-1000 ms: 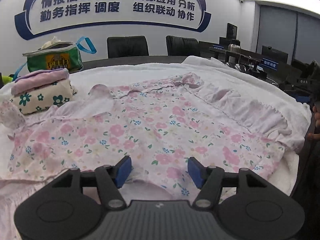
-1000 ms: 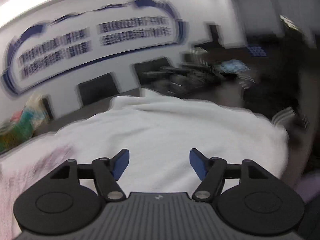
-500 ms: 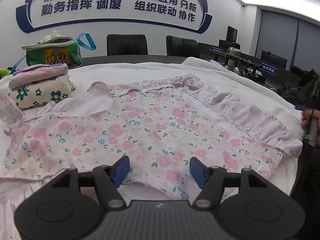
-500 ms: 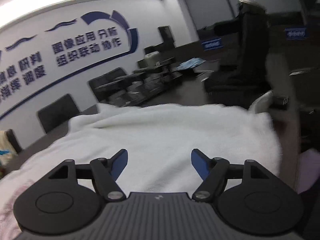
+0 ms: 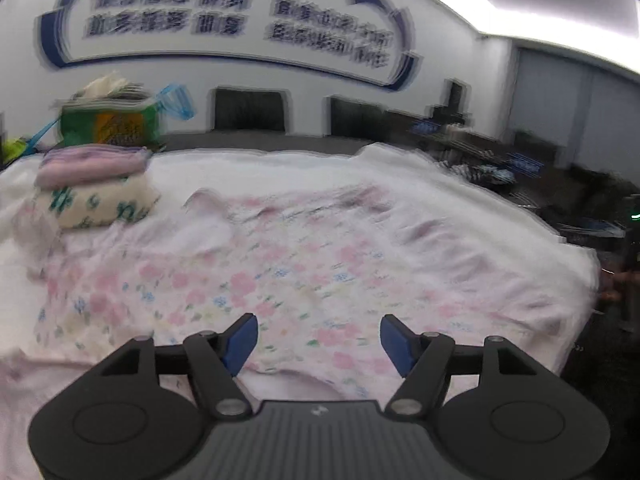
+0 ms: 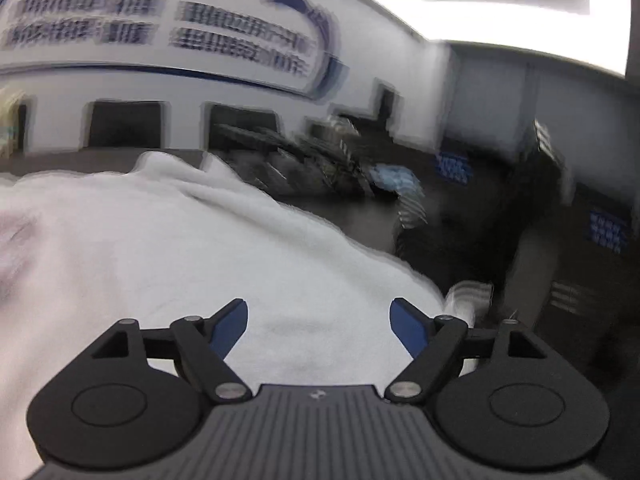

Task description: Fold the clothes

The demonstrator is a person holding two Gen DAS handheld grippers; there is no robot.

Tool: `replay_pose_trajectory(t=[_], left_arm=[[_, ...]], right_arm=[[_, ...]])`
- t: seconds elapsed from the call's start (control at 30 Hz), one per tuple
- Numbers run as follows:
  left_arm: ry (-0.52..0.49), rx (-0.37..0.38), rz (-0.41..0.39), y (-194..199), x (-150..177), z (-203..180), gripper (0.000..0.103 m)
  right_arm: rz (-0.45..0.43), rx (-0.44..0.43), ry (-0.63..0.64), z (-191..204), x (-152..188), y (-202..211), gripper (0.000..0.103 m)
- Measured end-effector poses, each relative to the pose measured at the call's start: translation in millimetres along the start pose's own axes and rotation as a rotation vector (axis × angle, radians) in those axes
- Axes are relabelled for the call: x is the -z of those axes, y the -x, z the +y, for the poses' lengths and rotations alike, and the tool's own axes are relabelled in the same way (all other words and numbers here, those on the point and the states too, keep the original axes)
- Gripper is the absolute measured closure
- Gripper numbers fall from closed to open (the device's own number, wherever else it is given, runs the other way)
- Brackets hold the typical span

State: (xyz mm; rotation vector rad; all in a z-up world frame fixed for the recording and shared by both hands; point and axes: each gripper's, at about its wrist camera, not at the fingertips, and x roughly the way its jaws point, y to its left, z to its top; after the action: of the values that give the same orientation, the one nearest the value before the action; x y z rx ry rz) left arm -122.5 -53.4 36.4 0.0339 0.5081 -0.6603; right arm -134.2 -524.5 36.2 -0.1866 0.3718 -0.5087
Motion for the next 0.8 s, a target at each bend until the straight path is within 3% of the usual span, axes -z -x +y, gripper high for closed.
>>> replay_pose_trajectory(t=[0.13, 0.2, 0.27, 0.3, 0.33, 0.5, 0.53, 0.57, 0.6, 0.67, 0.7, 0.8], left_arm=[[-0.187, 0.12, 0.006, 24.9, 10.9, -9.4, 0.036], [-0.254, 0.14, 0.042, 21.8, 17.1, -14.2, 0.037], [-0.296, 0.132, 0.086, 13.8, 19.9, -17.7, 0.039], [-0.317, 0.13, 0.101, 10.4, 20.7, -18.7, 0.046], [-0.337, 0.128, 0.114, 7.2, 21.4, -19.6, 0.053], [-0.427, 0.15, 0.142, 4.4, 27.0, -23.9, 0.057], [-0.443, 0.157, 0.151, 3.7, 28.8, -24.8, 0.064], [-0.458, 0.164, 0.167, 0.9, 30.2, -25.6, 0.07], [-0.46, 0.175, 0.18, -2.1, 30.8, -25.7, 0.085], [-0.45, 0.199, 0.194, -6.4, 30.2, -24.4, 0.094], [-0.438, 0.205, 0.198, -7.9, 27.8, -23.1, 0.099], [-0.332, 0.25, 0.221, -11.4, 10.1, -10.3, 0.1]], right_arm=[[-0.222, -0.523, 0.213, 19.3, 5.1, 77.0, 0.023], [-0.247, -0.771, 0.245, 24.5, 7.3, 96.7, 0.023], [-0.239, -0.953, 0.244, 31.1, 8.0, 101.1, 0.024], [-0.231, -1.012, 0.254, 37.5, 9.1, 100.2, 0.026], [-0.216, -1.045, 0.272, 43.6, 10.3, 96.9, 0.029], [-0.064, -1.121, 0.431, 66.9, 21.4, 75.1, 0.062], [-0.044, -1.129, 0.442, 68.1, 24.0, 76.6, 0.073], [-0.03, -1.134, 0.445, 67.0, 25.8, 73.7, 0.075], [-0.018, -1.134, 0.444, 65.5, 28.5, 71.8, 0.075], [-0.005, -1.13, 0.439, 67.3, 32.8, 71.7, 0.093], [-0.006, -1.132, 0.434, 66.6, 30.6, 71.0, 0.096], [-0.012, -1.138, 0.421, 63.7, 21.8, 68.1, 0.1]])
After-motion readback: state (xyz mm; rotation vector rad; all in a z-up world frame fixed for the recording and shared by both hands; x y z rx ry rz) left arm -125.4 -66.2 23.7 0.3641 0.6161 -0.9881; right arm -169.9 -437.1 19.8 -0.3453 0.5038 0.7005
